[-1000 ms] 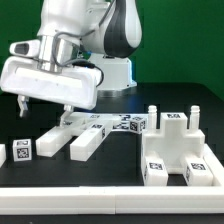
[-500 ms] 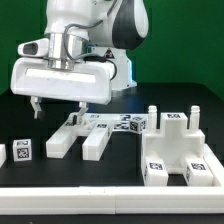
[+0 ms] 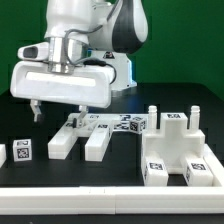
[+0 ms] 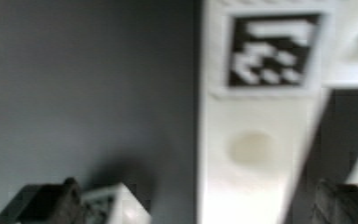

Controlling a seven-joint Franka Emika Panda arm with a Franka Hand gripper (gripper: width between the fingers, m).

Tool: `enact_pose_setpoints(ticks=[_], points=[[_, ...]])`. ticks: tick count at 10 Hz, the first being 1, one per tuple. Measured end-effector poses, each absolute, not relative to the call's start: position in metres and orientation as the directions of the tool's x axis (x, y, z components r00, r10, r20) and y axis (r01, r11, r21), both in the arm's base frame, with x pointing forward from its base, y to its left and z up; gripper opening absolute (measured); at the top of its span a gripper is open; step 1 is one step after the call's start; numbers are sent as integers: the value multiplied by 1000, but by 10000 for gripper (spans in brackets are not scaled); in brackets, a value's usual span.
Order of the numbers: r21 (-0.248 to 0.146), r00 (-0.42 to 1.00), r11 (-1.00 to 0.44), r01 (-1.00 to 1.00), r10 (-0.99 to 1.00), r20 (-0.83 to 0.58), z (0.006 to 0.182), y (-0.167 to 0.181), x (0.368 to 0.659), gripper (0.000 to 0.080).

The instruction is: Assemble chair

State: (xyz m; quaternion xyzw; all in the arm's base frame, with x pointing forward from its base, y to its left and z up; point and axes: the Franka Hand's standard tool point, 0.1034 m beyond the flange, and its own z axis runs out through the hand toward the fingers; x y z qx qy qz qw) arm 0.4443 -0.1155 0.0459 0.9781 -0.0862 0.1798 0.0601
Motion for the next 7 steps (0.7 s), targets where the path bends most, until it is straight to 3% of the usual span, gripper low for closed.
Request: enact_pose_setpoints(ticks=[7], points=[[85, 941, -991, -107, -73, 330, 44, -101, 435, 649]])
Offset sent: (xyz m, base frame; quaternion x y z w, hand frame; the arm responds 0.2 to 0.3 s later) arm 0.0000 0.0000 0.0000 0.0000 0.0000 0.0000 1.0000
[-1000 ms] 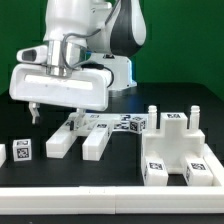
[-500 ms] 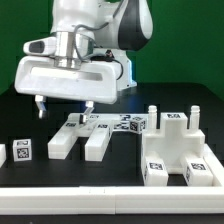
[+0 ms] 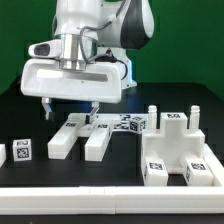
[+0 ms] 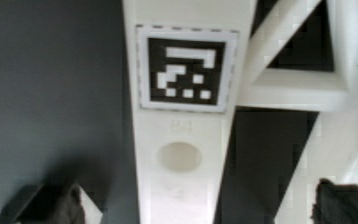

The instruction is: Assemble chair

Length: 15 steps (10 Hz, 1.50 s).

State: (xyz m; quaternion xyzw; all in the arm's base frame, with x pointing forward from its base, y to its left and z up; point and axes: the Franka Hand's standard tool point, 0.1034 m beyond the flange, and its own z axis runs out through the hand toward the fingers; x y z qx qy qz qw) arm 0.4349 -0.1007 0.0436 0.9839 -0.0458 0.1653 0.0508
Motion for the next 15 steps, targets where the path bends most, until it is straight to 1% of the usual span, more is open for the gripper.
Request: enact_pose_setpoints(ticks=[1, 2, 3, 4, 5, 7, 9, 10, 11, 12, 14, 15], points=[[99, 936, -993, -63, -24, 351, 50, -108, 438, 649], [94, 939, -995, -33, 1, 343, 50, -119, 434, 649], [82, 941, -996, -22, 7, 339, 53, -130, 432, 649], [64, 940, -997, -38, -14, 340, 51, -139, 428, 649], [45, 941, -998, -48, -30, 338, 46, -137, 427, 649], [31, 938, -999, -43, -30, 344, 40, -127, 438, 649], [20, 936, -999, -42, -32, 351, 40, -116, 449, 649], [19, 932, -999, -39, -29, 361, 35, -112, 453, 649], [7, 937, -999, -38, -33, 349, 21, -107, 453, 649], [-1, 941, -999, -39, -37, 336, 13, -104, 451, 649], [-14, 950, -999, -29, -32, 311, 4, -95, 441, 649], [-17, 954, -999, -28, -31, 297, 2, -94, 438, 649]])
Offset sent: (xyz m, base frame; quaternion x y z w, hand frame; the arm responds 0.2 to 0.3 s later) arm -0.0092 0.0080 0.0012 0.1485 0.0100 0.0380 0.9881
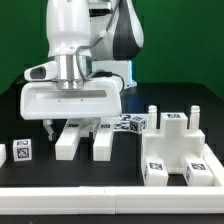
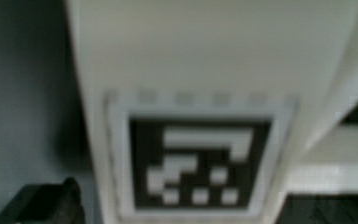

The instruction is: Assemble chair

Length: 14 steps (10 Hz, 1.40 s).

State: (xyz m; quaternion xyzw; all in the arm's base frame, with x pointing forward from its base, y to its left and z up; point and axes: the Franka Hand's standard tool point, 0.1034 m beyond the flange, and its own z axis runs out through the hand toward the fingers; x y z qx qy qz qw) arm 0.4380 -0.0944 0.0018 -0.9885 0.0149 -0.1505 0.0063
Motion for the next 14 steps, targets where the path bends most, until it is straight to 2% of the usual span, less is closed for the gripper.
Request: enact_pose_setpoints(ticks=[3, 4, 5, 6, 7, 9, 10, 11, 13, 14], points=[[-17, 955, -999, -27, -31, 296, 2, -95, 438, 649], [-17, 955, -999, -28, -31, 296, 2, -95, 438, 553], [-17, 955, -999, -28, -31, 296, 2, -95, 438, 404], [-17, 955, -999, -28, -31, 296, 2, -95, 438, 404], [-17, 955, -999, -27, -31, 297, 2, -95, 439, 281], [-17, 955, -999, -27, -31, 296, 2, -95, 439, 281], [-29, 964, -999, -36, -43, 262, 3, -96, 438, 281], [-54, 979, -996, -65, -74, 190, 14, -101, 441, 281], [-90, 993, -993, -77, -85, 80, 52, -108, 446, 281], [-125, 997, -989, -82, -80, -24, 69, -103, 442, 281]])
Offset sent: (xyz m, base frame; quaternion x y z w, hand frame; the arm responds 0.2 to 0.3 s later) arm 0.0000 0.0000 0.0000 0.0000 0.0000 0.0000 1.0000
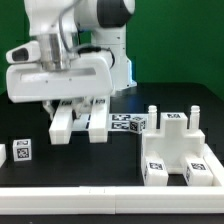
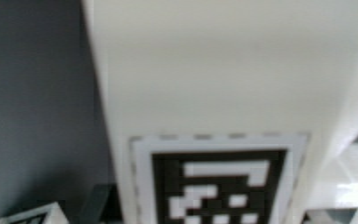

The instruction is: Assemble chair

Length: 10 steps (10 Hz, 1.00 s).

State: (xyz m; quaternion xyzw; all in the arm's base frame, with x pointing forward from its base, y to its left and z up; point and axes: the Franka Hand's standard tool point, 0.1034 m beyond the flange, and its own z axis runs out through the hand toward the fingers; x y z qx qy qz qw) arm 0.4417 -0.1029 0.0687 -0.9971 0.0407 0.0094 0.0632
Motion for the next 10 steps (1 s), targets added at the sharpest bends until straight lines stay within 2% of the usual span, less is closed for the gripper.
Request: enact_pose_setpoints(ticks=[1, 2, 3, 6, 7, 8, 10], points=[[-148, 989, -984, -95, -76, -126, 81, -96, 440, 281], [-142, 976, -984, -108, -78, -204, 94, -88, 443, 281], [-119, 952, -980, -158, -119, -281, 96, -76, 440, 281], [-177, 884, -976, -129, -32, -467, 92, -69, 436, 281], [-206, 837, -971, -119, 13, -547, 91, -72, 441, 281], [-226, 771, -968, -108, 62, -633, 98, -78, 450, 281], [-248, 660, -963, -104, 119, -742, 103, -84, 469, 282]])
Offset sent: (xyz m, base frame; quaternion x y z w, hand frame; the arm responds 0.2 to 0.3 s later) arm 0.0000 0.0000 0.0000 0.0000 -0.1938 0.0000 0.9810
